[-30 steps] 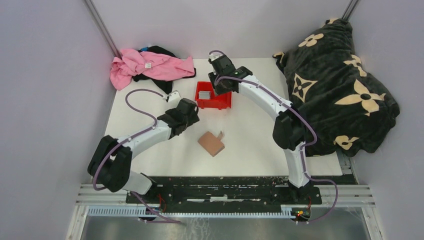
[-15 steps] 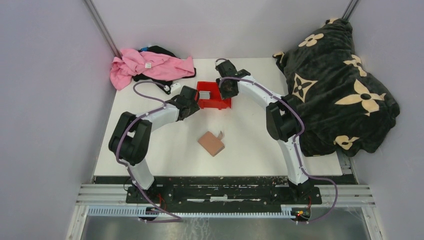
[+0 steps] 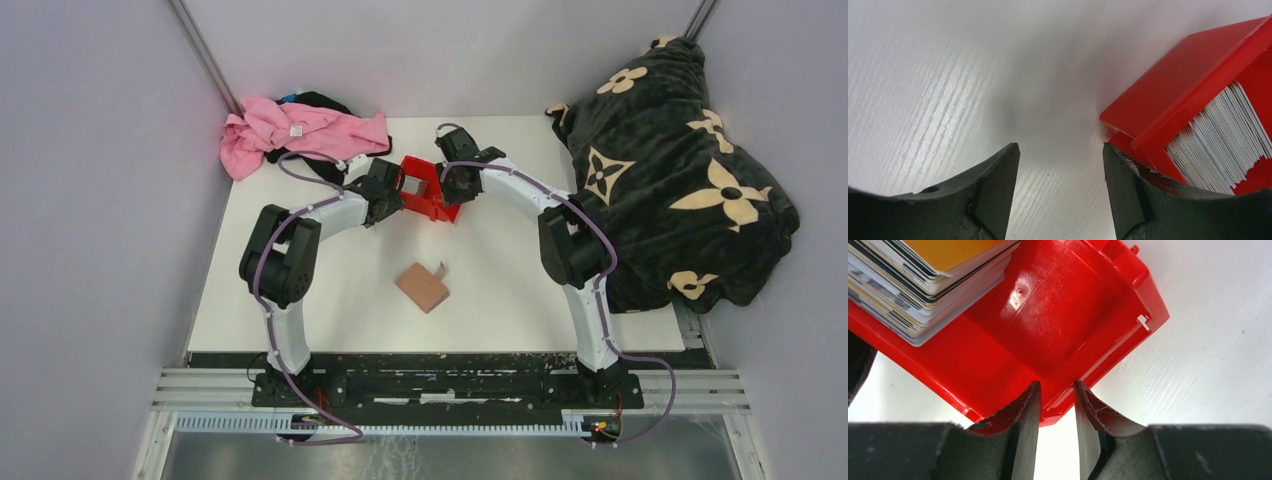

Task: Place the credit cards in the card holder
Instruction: Adjust the storage box at the center of the board.

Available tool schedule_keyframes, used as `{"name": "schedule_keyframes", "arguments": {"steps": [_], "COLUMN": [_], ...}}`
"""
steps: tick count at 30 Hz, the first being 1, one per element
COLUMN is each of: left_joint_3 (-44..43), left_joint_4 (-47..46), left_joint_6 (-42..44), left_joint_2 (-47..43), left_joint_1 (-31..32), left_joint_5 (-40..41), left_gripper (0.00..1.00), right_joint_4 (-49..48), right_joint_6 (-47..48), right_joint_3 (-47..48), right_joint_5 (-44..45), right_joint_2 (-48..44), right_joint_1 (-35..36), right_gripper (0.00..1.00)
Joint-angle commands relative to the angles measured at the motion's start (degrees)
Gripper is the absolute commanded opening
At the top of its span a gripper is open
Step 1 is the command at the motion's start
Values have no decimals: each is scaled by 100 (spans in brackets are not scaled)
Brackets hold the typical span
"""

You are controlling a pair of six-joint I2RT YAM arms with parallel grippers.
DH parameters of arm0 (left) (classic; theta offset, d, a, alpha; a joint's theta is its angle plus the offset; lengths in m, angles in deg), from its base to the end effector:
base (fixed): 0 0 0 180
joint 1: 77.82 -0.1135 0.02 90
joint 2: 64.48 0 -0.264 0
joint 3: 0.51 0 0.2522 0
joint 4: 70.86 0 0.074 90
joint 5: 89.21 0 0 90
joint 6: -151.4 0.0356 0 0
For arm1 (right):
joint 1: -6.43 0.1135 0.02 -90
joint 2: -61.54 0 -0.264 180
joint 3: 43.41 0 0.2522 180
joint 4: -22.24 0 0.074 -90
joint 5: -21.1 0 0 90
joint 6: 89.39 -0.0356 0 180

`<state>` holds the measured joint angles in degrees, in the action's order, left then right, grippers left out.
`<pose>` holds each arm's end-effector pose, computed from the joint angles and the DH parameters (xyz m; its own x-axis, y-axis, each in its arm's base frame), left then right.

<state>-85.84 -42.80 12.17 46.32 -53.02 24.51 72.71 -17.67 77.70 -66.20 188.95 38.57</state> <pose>0.3735 -0.1568 0.1661 -0.6032 -0.4851 -0.6332 -0.4438 0.8637 -0.2389 0.4167 0.2598 0.2039 -0.8324 -0.1529 -0.5327 -0.2617 0.9557 0.1345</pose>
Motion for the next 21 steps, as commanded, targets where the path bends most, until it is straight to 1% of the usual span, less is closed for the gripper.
{"name": "schedule_keyframes", "arguments": {"steps": [1, 5, 10, 21], "left_joint_3": [-451, -658, -724, -840], "left_joint_4": [-19, 11, 11, 11], "left_joint_6": [300, 384, 474, 586], "left_joint_2": [151, 257, 279, 348], "left_joint_1": [-45, -75, -106, -226], "left_joint_5": [44, 38, 44, 1], "left_gripper": [70, 69, 70, 70], "right_joint_4": [16, 21, 99, 445], "right_joint_6": [-306, -372, -395, -330], "right_joint_3": [-185, -273, -162, 665], "right_joint_5": [-330, -366, -379, -597], "right_joint_2": [-291, -370, -395, -71], "right_joint_1": [37, 143, 229, 443], "right_gripper": [36, 36, 36, 35]}}
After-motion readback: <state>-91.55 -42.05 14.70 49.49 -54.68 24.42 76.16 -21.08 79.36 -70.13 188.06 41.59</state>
